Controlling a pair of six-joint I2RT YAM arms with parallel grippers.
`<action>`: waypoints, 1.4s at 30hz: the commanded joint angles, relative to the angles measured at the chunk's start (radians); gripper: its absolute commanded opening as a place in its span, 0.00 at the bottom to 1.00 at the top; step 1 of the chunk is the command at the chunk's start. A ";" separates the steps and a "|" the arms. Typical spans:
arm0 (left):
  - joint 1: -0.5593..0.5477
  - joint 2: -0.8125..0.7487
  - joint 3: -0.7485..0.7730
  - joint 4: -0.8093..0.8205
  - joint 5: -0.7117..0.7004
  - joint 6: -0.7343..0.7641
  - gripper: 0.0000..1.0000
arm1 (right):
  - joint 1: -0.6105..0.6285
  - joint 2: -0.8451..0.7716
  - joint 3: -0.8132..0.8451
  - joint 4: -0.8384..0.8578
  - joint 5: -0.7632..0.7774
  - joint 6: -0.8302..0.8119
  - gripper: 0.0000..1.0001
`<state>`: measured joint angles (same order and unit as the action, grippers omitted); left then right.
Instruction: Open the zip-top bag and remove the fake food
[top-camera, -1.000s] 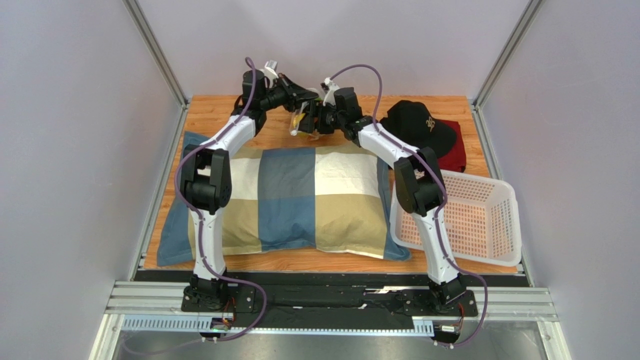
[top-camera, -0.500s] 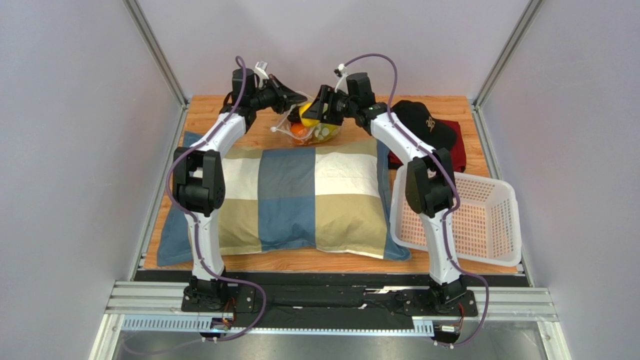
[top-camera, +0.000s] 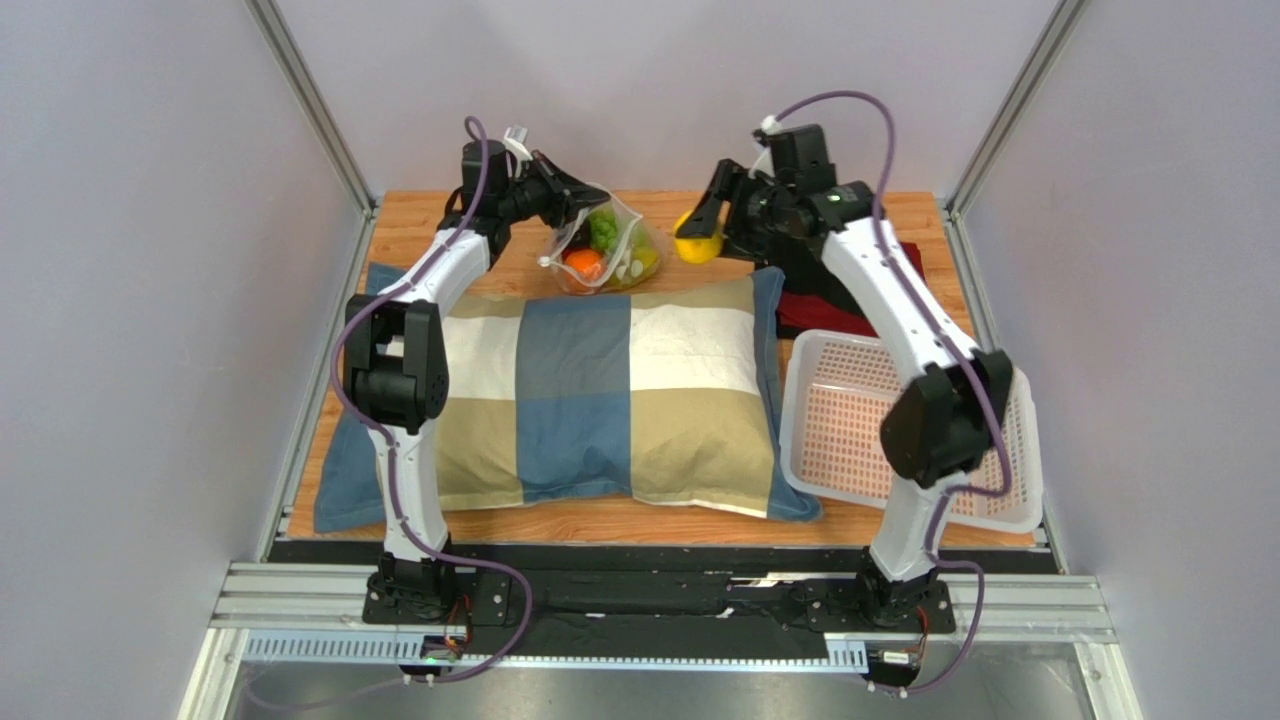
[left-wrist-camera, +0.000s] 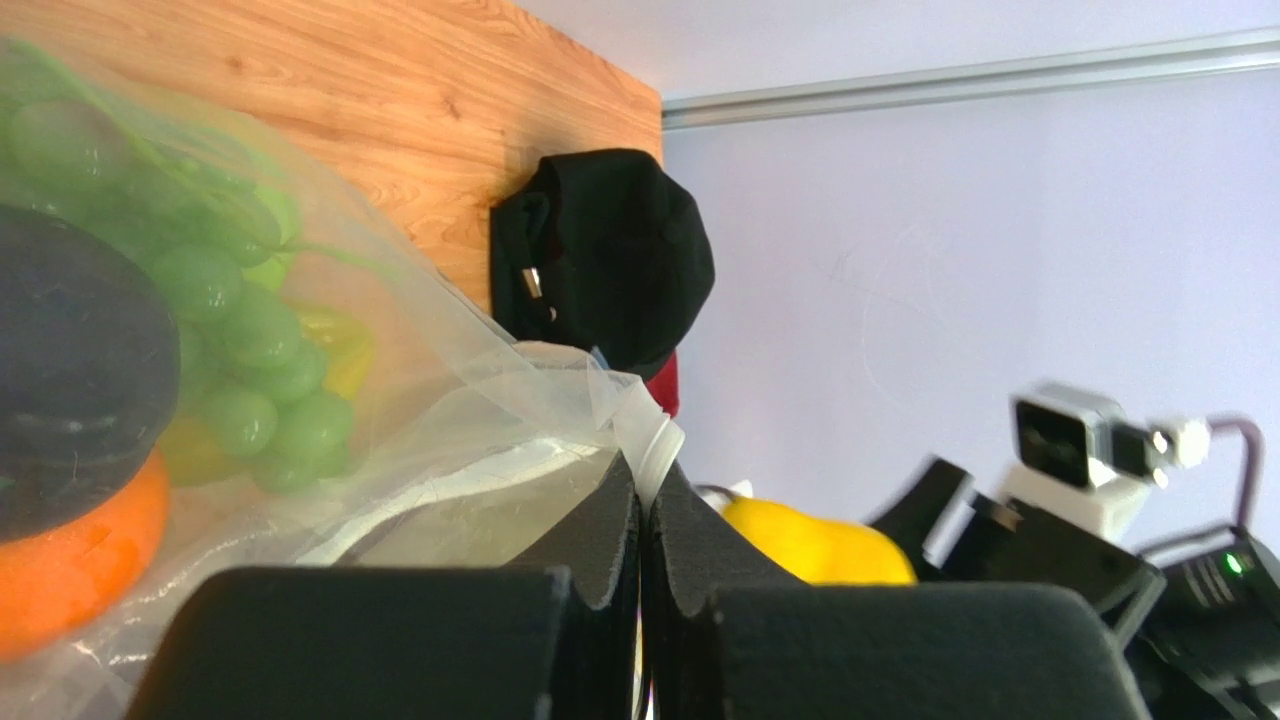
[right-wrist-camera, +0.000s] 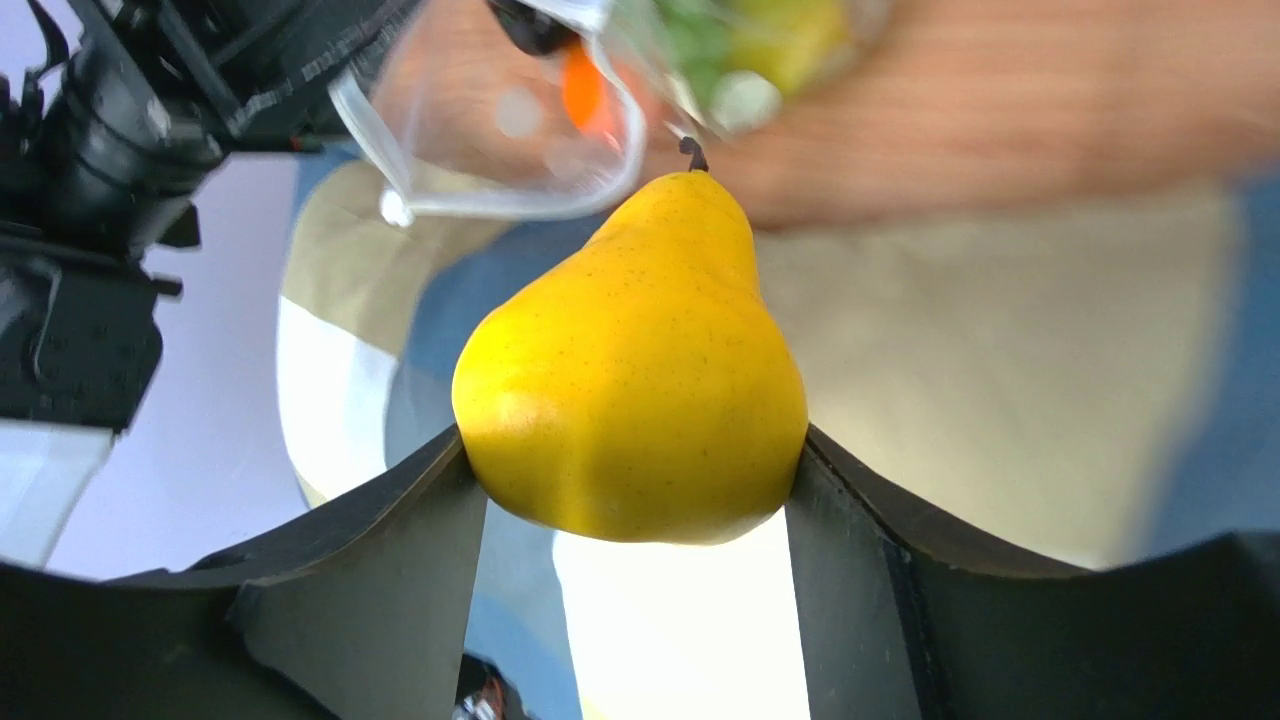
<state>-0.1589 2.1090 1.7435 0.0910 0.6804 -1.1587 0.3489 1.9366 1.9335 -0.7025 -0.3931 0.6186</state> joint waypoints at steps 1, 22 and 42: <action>-0.001 -0.076 -0.022 0.110 -0.001 -0.064 0.00 | -0.053 -0.264 -0.111 -0.310 0.228 -0.091 0.00; -0.022 -0.103 -0.059 0.176 0.021 -0.099 0.00 | -0.286 -0.611 -0.874 -0.356 0.480 -0.122 1.00; -0.090 -0.080 -0.027 0.283 0.045 -0.168 0.00 | 0.030 -0.348 -0.450 0.348 0.226 -0.201 0.54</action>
<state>-0.2359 2.0773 1.6798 0.2459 0.7033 -1.2812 0.3401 1.4181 1.3849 -0.6834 -0.0235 0.4488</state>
